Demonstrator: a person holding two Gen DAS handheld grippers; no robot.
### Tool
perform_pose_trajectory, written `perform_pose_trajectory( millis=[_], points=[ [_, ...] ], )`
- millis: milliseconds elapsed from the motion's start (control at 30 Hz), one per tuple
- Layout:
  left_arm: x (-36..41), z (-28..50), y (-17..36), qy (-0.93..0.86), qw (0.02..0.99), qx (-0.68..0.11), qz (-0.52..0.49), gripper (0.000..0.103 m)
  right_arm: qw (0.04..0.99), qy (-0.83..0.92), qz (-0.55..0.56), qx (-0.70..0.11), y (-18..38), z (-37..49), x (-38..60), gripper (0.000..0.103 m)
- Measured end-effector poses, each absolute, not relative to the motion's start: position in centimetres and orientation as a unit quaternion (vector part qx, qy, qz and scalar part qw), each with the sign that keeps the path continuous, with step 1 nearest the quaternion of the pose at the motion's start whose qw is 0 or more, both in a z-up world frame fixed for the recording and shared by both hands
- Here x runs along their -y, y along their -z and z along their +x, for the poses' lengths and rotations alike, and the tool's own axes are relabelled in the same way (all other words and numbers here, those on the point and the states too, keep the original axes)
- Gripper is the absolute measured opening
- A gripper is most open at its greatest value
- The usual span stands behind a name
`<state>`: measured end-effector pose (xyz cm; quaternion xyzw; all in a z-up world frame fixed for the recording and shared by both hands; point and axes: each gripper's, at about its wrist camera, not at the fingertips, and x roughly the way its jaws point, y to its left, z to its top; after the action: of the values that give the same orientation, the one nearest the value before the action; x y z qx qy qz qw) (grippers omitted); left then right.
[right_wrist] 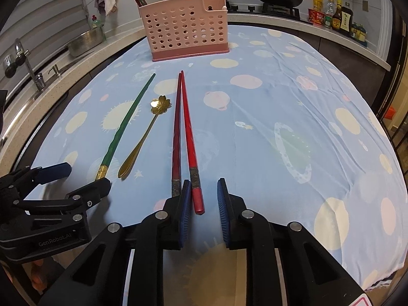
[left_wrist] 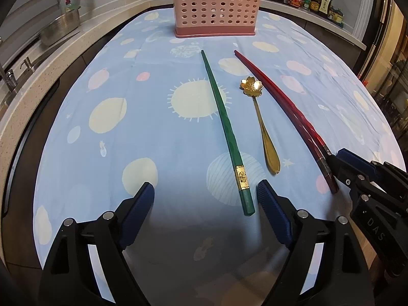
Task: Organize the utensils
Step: 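Move the left gripper to another green chopstick while the right gripper grasps a red chopstick, then close the left gripper on the green chopstick while the right gripper lifts the red chopstick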
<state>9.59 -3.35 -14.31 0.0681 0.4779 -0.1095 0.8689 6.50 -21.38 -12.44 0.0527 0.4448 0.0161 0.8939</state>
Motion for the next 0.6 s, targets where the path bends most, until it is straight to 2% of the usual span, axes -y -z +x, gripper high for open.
perform_pose_trajectory(
  millis=[67,233,333,400,467,600],
  points=[
    [3.3,9.5,14.2,0.109,0.87,-0.476,0.067,0.074,0.894,-0.018,0.053,-0.445,12.4,6.5,21.4,0.009],
    [3.0,9.4,13.8,0.115,0.872,-0.473,0.062,0.055,0.894,-0.021,0.052,-0.444,12.4,6.2,21.3,0.008],
    [2.7,9.5,13.7,0.117,0.872,-0.471,0.059,0.04,0.894,-0.022,0.055,-0.444,12.4,6.0,21.2,0.007],
    [2.5,9.6,13.6,0.12,0.872,-0.471,0.053,0.023,0.894,-0.024,0.058,-0.444,12.3,5.9,21.3,0.007],
    [2.3,9.7,13.5,0.126,0.87,-0.474,0.047,0.011,0.893,-0.025,0.062,-0.444,12.1,5.8,21.3,0.007],
    [1.9,9.6,13.3,0.135,0.867,-0.478,0.038,0.007,0.896,-0.027,0.071,-0.437,11.3,5.3,21.4,0.007]
  ],
)
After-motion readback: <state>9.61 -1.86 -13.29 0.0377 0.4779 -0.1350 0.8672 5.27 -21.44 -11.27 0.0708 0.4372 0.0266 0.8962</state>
